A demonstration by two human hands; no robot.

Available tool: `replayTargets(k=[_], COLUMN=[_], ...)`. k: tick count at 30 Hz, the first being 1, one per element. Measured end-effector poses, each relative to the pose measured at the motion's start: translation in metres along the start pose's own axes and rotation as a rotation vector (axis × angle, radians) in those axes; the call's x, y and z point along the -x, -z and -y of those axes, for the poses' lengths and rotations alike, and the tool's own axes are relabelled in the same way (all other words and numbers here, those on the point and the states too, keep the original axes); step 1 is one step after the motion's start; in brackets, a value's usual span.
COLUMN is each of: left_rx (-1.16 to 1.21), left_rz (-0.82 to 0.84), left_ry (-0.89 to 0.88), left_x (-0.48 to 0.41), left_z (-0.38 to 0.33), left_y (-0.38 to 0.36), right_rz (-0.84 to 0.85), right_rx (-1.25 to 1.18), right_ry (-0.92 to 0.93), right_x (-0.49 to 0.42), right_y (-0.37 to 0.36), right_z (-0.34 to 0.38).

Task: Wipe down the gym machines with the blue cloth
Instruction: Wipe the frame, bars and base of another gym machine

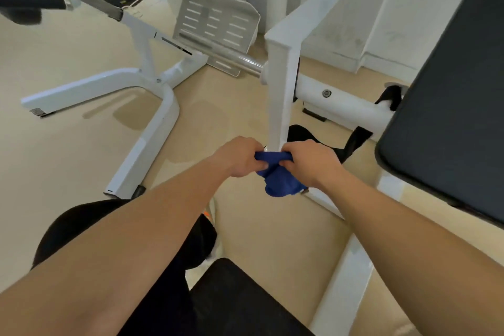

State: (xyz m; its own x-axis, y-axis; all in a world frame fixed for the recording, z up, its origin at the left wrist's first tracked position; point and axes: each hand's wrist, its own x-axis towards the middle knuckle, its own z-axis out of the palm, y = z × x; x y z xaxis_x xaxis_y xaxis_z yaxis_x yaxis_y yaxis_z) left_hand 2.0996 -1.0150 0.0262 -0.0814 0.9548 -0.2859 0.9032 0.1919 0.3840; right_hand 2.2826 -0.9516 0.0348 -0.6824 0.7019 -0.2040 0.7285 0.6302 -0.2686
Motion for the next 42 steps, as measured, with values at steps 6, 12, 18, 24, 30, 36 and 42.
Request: replayTargets(k=[6, 12, 18, 24, 30, 36, 42], left_rx=[0.357, 0.403, 0.474, 0.518, 0.817, 0.852, 0.636], left_rz=[-0.246, -0.33, -0.546, -0.708, -0.884, -0.741, -0.736], left_ry=[-0.031, -0.098, -0.158, -0.148, -0.094, -0.273, -0.313], left_x=[0.031, -0.001, -0.069, -0.117, -0.124, -0.108, -0.111], left_z=[0.008, 0.017, 0.013, 0.01, -0.011, -0.025, -0.025], left_y=[0.01, 0.052, 0.113, 0.116, 0.097, 0.073, 0.08], right_rz=[-0.104, -0.237, -0.663, -0.867, -1.093, -1.039, -0.904], right_rx=[-0.125, -0.439, -0.798, -0.961, -0.914, -0.883, -0.706], right_ry=[-0.037, -0.077, -0.075, -0.151, -0.263, -0.137, -0.035], right_x=[0.022, 0.0, -0.058, -0.103, -0.106, -0.113, -0.118], right_y=[0.009, 0.032, 0.079, 0.076, 0.055, 0.041, 0.034], right_z=[0.012, -0.004, -0.01, -0.014, -0.002, 0.018, 0.017])
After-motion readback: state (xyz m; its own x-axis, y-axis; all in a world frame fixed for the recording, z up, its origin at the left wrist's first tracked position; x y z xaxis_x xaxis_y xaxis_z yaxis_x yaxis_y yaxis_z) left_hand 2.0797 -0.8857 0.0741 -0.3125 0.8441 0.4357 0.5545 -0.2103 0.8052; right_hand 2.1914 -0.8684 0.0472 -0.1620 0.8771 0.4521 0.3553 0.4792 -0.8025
